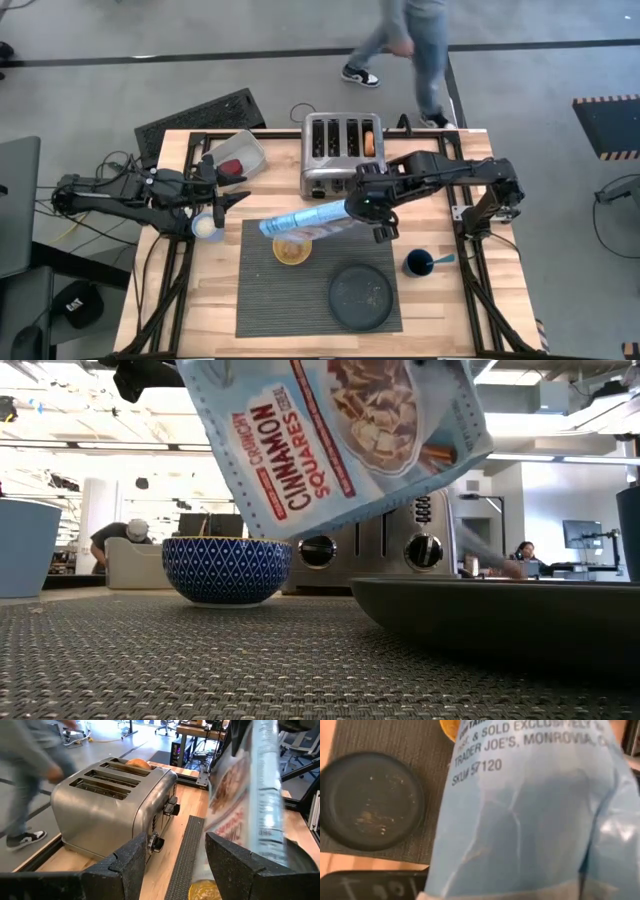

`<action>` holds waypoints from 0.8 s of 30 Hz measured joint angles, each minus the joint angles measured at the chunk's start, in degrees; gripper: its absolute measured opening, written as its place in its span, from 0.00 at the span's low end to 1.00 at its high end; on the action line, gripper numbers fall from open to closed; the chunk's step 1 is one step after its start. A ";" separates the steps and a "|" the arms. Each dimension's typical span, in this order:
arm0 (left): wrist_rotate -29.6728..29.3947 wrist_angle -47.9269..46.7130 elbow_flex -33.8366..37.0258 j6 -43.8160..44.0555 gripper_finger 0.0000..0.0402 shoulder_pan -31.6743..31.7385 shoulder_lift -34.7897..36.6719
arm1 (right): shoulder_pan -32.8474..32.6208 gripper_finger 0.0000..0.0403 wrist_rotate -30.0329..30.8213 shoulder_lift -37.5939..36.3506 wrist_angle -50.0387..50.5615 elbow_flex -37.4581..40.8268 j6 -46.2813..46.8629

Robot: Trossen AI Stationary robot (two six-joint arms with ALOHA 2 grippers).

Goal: Arrange a breakfast setting
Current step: Pour the cereal from the blue cereal box into the yellow bowl

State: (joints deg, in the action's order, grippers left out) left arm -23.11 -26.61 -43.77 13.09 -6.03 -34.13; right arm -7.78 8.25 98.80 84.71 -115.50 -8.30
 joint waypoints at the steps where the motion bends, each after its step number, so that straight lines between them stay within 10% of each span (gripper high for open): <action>1: 0.00 0.00 0.00 0.01 0.47 0.01 -0.02 | 0.13 0.35 -1.12 0.00 -0.09 0.00 0.10; 24: 0.02 -0.02 0.00 0.00 0.47 0.00 -0.02 | -0.09 0.34 -1.91 -0.02 -0.52 0.00 -0.21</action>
State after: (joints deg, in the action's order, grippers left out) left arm -23.09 -26.63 -43.77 13.10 -6.04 -34.15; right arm -7.87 6.33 98.78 84.19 -115.50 -8.50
